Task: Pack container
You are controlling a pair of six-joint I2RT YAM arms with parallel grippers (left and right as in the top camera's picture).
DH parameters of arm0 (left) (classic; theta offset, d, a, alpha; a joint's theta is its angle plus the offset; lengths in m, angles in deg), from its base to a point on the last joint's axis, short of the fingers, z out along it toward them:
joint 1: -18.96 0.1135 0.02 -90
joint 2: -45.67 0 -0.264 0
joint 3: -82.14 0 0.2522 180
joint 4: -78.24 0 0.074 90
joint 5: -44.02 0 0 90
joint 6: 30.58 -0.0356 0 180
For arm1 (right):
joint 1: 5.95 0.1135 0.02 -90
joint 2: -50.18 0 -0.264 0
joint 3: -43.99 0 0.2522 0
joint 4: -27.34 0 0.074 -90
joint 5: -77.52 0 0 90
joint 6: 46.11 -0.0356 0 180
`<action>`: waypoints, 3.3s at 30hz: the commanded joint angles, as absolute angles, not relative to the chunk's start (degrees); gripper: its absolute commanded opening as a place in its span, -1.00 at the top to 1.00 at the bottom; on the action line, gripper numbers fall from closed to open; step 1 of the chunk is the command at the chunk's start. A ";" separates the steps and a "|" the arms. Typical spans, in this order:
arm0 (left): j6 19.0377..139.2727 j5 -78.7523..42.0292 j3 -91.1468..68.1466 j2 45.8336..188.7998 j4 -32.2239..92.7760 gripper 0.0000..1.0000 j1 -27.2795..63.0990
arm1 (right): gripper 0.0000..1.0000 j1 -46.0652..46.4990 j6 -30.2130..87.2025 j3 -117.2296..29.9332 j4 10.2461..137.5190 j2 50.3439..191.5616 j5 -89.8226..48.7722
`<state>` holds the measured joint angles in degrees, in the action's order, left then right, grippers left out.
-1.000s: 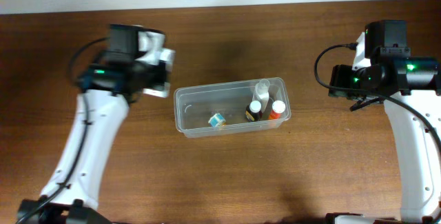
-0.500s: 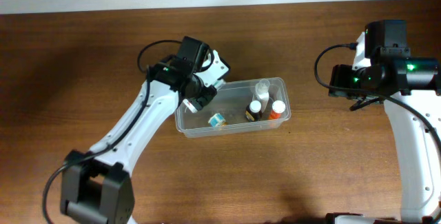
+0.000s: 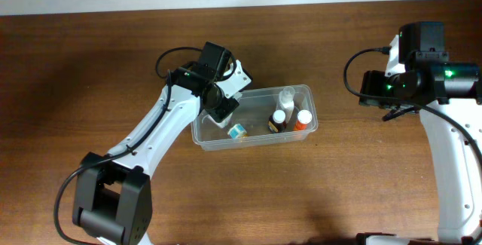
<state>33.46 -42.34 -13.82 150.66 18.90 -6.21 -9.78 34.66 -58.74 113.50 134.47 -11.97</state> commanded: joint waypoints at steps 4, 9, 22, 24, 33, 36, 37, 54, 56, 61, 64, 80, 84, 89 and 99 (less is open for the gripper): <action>32.74 -42.54 -13.97 151.32 19.10 -0.04 -6.19 | -0.29 -10.11 34.40 -58.41 113.32 134.58 -12.27; 32.74 -42.54 -13.97 151.29 19.10 -0.04 -6.19 | -0.29 -10.11 34.40 -58.41 113.35 134.58 -12.25; 30.12 -49.46 -13.97 151.32 14.48 -0.06 -6.19 | -0.29 -10.11 34.40 -58.41 113.32 134.58 -12.25; 30.10 -50.36 -13.97 151.32 14.44 -0.09 -6.19 | -0.29 -10.11 34.40 -58.41 113.32 134.58 -12.25; 30.18 -50.23 -13.97 151.32 15.97 -0.15 -6.19 | -0.29 -10.11 34.40 -58.41 113.35 134.58 -12.25; 30.25 -48.24 -13.97 151.32 17.57 -0.11 -6.19 | -0.30 -10.11 34.40 -58.41 113.35 134.58 -12.27; 30.67 -46.75 -13.97 151.32 18.46 -0.11 -6.19 | -0.29 -10.11 34.40 -58.41 113.35 134.58 -12.25; 33.22 -29.01 -13.97 151.29 24.58 -0.11 -6.19 | -0.29 -10.11 34.42 -58.41 113.28 134.58 -12.25; 33.22 -29.01 -13.97 151.10 24.49 -0.08 -6.19 | -0.29 -10.11 34.42 -58.41 113.28 134.58 -12.25; 38.14 -33.05 -13.99 146.42 23.36 -0.01 -5.71 | -0.29 -10.09 34.83 -58.41 113.32 134.58 -12.27; 44.54 -39.08 -13.97 142.16 23.36 -0.03 -4.18 | -0.30 -10.04 36.34 -58.41 113.24 134.58 -12.56; 60.30 -45.90 -13.97 136.10 23.82 -0.99 16.89 | -0.97 -2.55 42.61 -58.46 94.68 137.44 -12.01; 60.30 -45.81 -13.97 136.08 23.31 -0.99 18.58 | -0.97 -2.59 42.59 -58.46 90.31 138.12 -10.72; 59.41 -45.99 -13.97 135.99 23.21 -0.99 18.66 | -0.97 -2.59 42.66 -58.50 88.30 138.01 -10.68; 60.06 -45.79 -11.33 129.57 15.07 -0.99 18.64 | -0.97 -2.64 40.17 -58.28 101.24 134.65 -10.53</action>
<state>59.52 -45.60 -13.23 134.79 15.14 18.47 -2.68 42.16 -58.67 99.36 137.68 -11.42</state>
